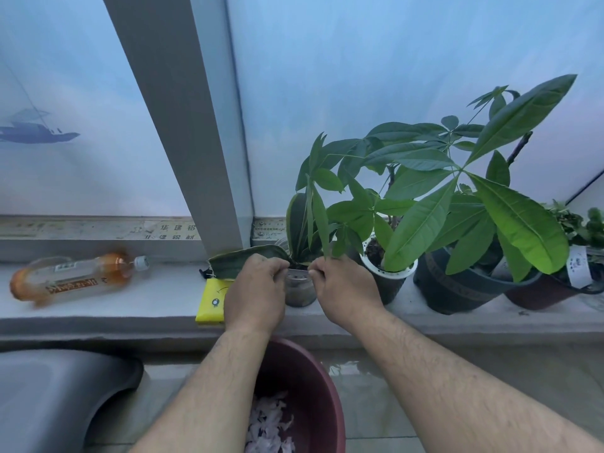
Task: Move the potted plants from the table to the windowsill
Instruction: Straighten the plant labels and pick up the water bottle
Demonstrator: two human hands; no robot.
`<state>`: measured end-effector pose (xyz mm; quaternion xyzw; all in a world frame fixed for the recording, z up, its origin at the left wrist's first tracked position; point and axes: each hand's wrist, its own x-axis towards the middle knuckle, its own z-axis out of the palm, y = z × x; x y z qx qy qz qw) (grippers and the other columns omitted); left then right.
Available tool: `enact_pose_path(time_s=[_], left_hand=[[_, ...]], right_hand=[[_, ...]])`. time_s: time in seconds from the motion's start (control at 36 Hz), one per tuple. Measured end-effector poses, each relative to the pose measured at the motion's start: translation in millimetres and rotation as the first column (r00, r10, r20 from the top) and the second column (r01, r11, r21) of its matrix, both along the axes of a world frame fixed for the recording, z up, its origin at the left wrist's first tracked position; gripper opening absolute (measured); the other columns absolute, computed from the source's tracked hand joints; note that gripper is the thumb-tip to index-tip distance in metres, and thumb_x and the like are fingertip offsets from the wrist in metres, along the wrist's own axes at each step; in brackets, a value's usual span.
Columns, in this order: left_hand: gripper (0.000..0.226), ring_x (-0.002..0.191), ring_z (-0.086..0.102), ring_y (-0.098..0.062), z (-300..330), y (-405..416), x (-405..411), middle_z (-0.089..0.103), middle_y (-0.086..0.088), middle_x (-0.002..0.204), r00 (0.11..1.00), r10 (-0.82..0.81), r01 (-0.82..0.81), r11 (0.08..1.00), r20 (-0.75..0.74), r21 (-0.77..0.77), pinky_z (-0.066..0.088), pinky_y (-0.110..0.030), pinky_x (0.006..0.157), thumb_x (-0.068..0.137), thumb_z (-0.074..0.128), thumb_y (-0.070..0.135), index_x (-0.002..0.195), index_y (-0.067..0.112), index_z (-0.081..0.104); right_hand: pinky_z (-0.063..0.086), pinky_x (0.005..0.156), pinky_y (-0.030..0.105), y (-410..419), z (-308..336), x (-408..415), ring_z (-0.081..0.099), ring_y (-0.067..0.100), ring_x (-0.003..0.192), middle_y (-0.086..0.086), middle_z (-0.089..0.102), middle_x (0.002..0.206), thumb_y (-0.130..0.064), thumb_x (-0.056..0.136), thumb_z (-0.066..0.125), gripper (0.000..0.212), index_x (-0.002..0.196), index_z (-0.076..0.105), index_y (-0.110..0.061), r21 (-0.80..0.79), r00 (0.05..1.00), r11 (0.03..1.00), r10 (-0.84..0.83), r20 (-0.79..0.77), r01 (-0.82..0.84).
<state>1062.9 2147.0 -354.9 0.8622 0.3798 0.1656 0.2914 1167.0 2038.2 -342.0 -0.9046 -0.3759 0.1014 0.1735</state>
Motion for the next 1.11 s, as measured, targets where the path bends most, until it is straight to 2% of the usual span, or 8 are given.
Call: enact_pose_path(time_s=[0.19, 0.36, 0.5, 0.61, 0.72, 0.86, 1.0, 1.11], left_hand=[[0.025, 0.098, 0.063, -0.015, 0, -1, -1, 0.060, 0.010, 0.113, 1.000, 0.007, -0.007, 1.000, -0.030, 0.001, 0.051, -0.033, 0.080, 0.101, 0.054, 0.033, 0.120, 0.033, 0.070], [0.025, 0.099, 0.063, -0.015, 2, 1, -1, 0.060, 0.010, 0.113, 1.000, 0.015, -0.015, 1.000, -0.016, 0.004, 0.052, -0.033, 0.082, 0.100, 0.055, 0.031, 0.121, 0.032, 0.069], [0.023, 0.098, 0.064, -0.014, 3, 1, -2, 0.064, 0.010, 0.116, 1.000, 0.014, -0.014, 1.000, 0.007, -0.001, 0.053, -0.034, 0.084, 0.100, 0.055, 0.030, 0.116, 0.031, 0.072], [0.022, 0.100, 0.064, -0.012, 2, 0, -2, 0.065, 0.012, 0.114, 1.000, 0.013, -0.013, 1.000, -0.003, -0.005, 0.051, -0.031, 0.083, 0.100, 0.056, 0.032, 0.114, 0.032, 0.073], [0.022, 0.098, 0.063, -0.012, 1, 0, -3, 0.064, 0.011, 0.112, 1.000, 0.016, -0.016, 1.000, -0.015, -0.019, 0.051, -0.030, 0.082, 0.100, 0.057, 0.032, 0.114, 0.031, 0.073], [0.024, 0.103, 0.063, -0.012, 2, 0, -2, 0.064, 0.011, 0.114, 1.000, 0.007, -0.007, 1.000, -0.025, -0.026, 0.050, -0.030, 0.083, 0.100, 0.056, 0.031, 0.118, 0.031, 0.072], [0.029, 0.105, 0.062, -0.012, 4, 0, -3, 0.063, 0.011, 0.119, 0.999, -0.019, 0.018, 0.999, -0.049, -0.031, 0.052, -0.032, 0.087, 0.100, 0.056, 0.029, 0.127, 0.031, 0.067], [0.029, 0.101, 0.062, -0.011, 8, 0, -4, 0.062, 0.012, 0.118, 0.999, -0.027, 0.025, 0.999, -0.045, -0.029, 0.051, -0.031, 0.085, 0.099, 0.057, 0.029, 0.127, 0.031, 0.066]], right_hand=[[0.039, 0.067, 0.031, 2, 5, 1, 0.054, 0.017, 0.081, -0.003, 0.063, 0.100, -0.037, 0.104, 0.043, 0.026, 0.101, 0.066, -0.025, -0.018, 1.000, 1.000, -0.001, 0.014, 0.002], [0.051, 0.078, 0.034, 1, 11, -2, 0.062, 0.018, 0.093, -0.004, 0.067, 0.105, -0.037, 0.102, 0.047, 0.025, 0.108, 0.068, -0.026, 0.006, 1.000, 1.000, 0.000, -0.001, 0.000], [0.040, 0.070, 0.032, 0, 10, -2, 0.053, 0.017, 0.082, -0.006, 0.058, 0.094, -0.035, 0.103, 0.045, 0.024, 0.104, 0.067, -0.025, -0.022, 0.999, 1.000, 0.002, 0.034, -0.001], [0.042, 0.067, 0.032, 1, 11, -3, 0.053, 0.018, 0.079, -0.005, 0.059, 0.090, -0.034, 0.103, 0.044, 0.025, 0.099, 0.067, -0.025, -0.028, 0.997, 0.999, 0.018, 0.072, -0.016], [0.047, 0.068, 0.033, 2, 10, -3, 0.060, 0.020, 0.082, -0.002, 0.067, 0.092, -0.034, 0.103, 0.043, 0.027, 0.097, 0.067, -0.025, -0.035, 0.996, 0.999, 0.020, 0.086, -0.017], [0.043, 0.065, 0.032, 1, 9, -3, 0.060, 0.019, 0.081, -0.002, 0.065, 0.093, -0.034, 0.104, 0.043, 0.027, 0.097, 0.067, -0.023, -0.043, 0.996, 0.999, 0.018, 0.084, -0.015], [0.043, 0.073, 0.032, -4, 12, -3, 0.052, 0.016, 0.085, -0.002, 0.061, 0.106, -0.035, 0.104, 0.044, 0.025, 0.109, 0.065, -0.022, -0.032, 0.999, 0.999, 0.024, 0.048, -0.023], [0.047, 0.079, 0.033, -8, 17, -5, 0.060, 0.018, 0.098, -0.001, 0.059, 0.114, -0.036, 0.105, 0.042, 0.027, 0.116, 0.062, -0.021, -0.045, 0.998, 0.998, 0.036, 0.046, -0.034]])
